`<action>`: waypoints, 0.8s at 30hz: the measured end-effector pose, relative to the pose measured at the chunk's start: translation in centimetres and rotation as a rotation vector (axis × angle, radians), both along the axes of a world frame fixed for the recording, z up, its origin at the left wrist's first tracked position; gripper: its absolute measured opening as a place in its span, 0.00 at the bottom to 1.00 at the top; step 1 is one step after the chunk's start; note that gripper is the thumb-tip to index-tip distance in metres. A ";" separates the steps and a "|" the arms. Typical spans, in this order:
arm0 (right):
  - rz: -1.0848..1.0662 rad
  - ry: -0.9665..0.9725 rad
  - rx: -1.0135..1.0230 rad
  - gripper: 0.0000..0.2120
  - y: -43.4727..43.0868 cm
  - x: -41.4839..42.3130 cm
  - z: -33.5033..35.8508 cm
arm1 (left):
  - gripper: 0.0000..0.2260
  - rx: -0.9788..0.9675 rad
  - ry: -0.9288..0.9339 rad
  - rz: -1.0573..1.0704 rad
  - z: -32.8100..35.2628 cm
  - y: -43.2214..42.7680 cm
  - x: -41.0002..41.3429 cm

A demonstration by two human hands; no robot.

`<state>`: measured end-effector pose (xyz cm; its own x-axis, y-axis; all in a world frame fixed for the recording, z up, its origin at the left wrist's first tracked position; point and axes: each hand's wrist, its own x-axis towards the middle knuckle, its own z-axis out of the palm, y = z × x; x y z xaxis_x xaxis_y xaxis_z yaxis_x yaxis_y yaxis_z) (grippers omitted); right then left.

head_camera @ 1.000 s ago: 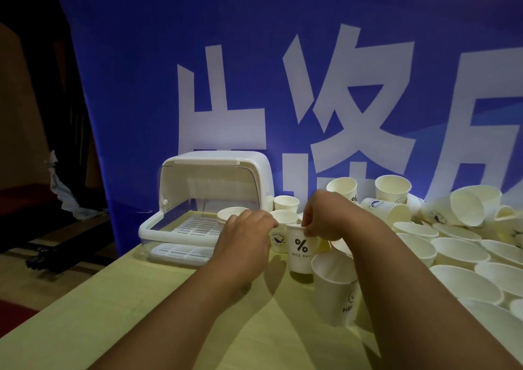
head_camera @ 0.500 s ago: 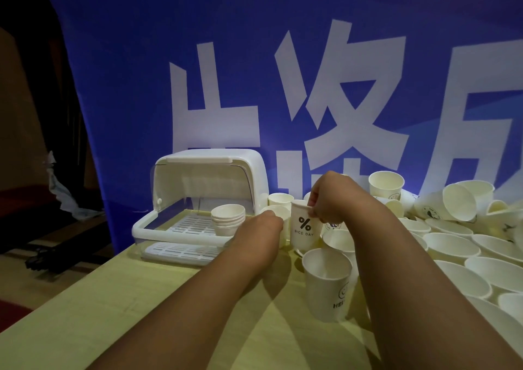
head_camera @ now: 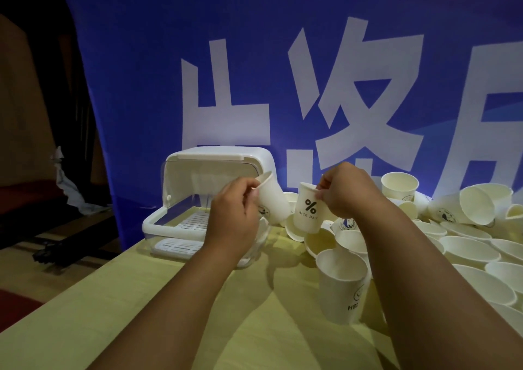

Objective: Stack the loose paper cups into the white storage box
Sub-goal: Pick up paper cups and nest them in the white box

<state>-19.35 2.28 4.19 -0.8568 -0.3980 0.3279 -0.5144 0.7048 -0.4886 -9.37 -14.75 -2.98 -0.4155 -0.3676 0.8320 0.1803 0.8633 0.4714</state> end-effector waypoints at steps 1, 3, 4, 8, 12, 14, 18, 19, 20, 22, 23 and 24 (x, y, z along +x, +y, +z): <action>0.008 0.002 -0.031 0.13 -0.3 0.1 0.0 | 0.05 0.005 0.031 0.002 -0.1 -0.5 0.1; 0.038 0.014 -0.086 0.11 -0.8 0.4 -0.2 | 0.05 0.023 0.062 0.018 -0.2 -1.3 0.4; 0.056 0.021 -0.118 0.10 -1.1 0.6 -0.2 | 0.05 0.031 0.080 0.029 -0.1 -1.6 0.7; 0.120 0.034 -0.277 0.07 -2.5 1.2 -0.7 | 0.05 0.039 0.175 0.070 0.0 -3.4 1.4; 0.168 0.054 -0.378 0.05 -3.7 2.1 -0.9 | 0.05 0.048 0.238 0.147 0.3 -5.0 1.7; 0.176 0.080 -0.390 0.06 -4.1 2.6 -1.0 | 0.05 0.049 0.201 0.155 0.1 -5.4 1.7; 0.172 0.106 -0.422 0.08 -4.6 3.5 -1.4 | 0.06 0.009 0.048 0.108 -0.4 -5.7 1.4; 0.156 0.113 -0.432 0.08 -4.7 3.6 -1.4 | 0.06 -0.011 0.010 0.104 -0.5 -5.7 1.2; 0.140 0.120 -0.444 0.09 -4.8 3.6 -1.4 | 0.06 -0.041 -0.026 0.114 -0.6 -5.8 1.1; 0.110 0.133 -0.468 0.10 -4.8 3.7 -1.4 | 0.05 -0.086 -0.132 0.155 -0.8 -5.9 0.9; 0.097 0.138 -0.479 0.11 -4.8 3.7 -1.3 | 0.05 -0.090 -0.202 0.165 -0.9 -5.8 0.8; 0.089 0.143 -0.488 0.11 -4.8 3.7 -1.3 | 0.05 -0.082 -0.273 0.161 -1.0 -5.7 0.8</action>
<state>-15.63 -2.56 2.90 -0.7598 -0.2389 0.6047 -0.6475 0.3624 -0.6703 -8.54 -20.47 -3.99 -0.5695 -0.3830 0.7273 -0.0850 0.9075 0.4113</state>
